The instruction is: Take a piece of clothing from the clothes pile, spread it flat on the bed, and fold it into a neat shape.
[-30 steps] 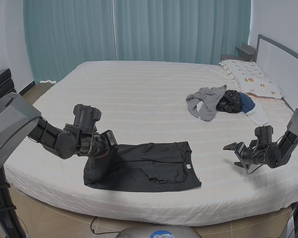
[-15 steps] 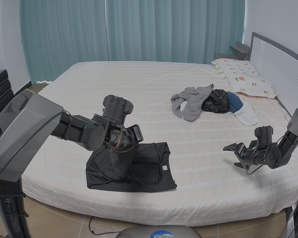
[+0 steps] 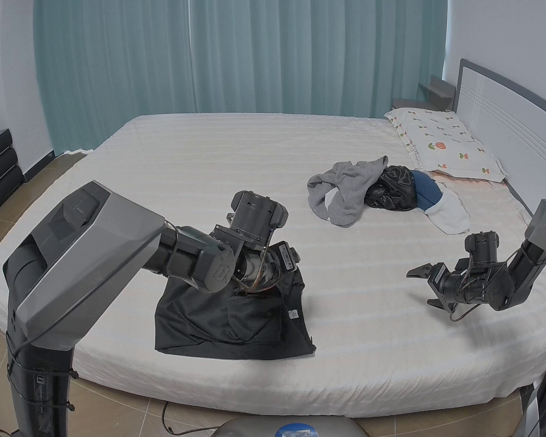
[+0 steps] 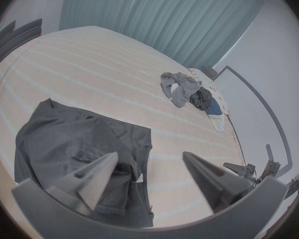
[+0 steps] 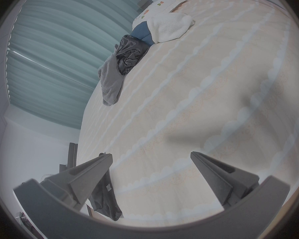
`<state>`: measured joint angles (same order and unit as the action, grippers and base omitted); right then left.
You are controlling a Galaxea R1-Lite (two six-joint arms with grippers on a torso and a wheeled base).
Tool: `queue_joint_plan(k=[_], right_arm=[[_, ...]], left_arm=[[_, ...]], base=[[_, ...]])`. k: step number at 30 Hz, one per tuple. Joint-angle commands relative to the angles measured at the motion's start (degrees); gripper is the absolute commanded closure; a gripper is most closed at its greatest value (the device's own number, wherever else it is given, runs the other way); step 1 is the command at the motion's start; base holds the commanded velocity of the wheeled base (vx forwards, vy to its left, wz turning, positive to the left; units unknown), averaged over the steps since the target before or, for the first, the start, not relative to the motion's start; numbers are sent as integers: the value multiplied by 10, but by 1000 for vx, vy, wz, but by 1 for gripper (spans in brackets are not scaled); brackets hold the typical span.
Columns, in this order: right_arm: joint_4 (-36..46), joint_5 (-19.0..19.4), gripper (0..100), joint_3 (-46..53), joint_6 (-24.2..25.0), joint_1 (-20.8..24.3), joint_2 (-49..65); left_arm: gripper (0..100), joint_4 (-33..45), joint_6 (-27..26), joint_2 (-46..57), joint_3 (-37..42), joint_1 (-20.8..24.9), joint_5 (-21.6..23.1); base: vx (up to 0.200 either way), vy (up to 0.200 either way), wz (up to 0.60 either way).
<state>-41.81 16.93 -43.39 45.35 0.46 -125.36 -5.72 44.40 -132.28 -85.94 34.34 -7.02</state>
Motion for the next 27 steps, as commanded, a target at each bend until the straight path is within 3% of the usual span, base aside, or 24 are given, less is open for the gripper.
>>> queue_joint_plan(k=[1,12,21,27], right_arm=[[0,0,0,1,0,1,-2],[-1,0,0,5,1,5,0],[-1,0,0,5,1,6,-2],[-1,0,0,5,1,6,-3]], left_arm=[[0,0,14,3,-2,6,0],[0,-10,65,75,87,-32,10],[0,-141,113,137,279,-91,89],[0,-209,121,135,364,-129,129]], base=[[0,0,0],[0,0,0],[0,0,0],[0,0,0]])
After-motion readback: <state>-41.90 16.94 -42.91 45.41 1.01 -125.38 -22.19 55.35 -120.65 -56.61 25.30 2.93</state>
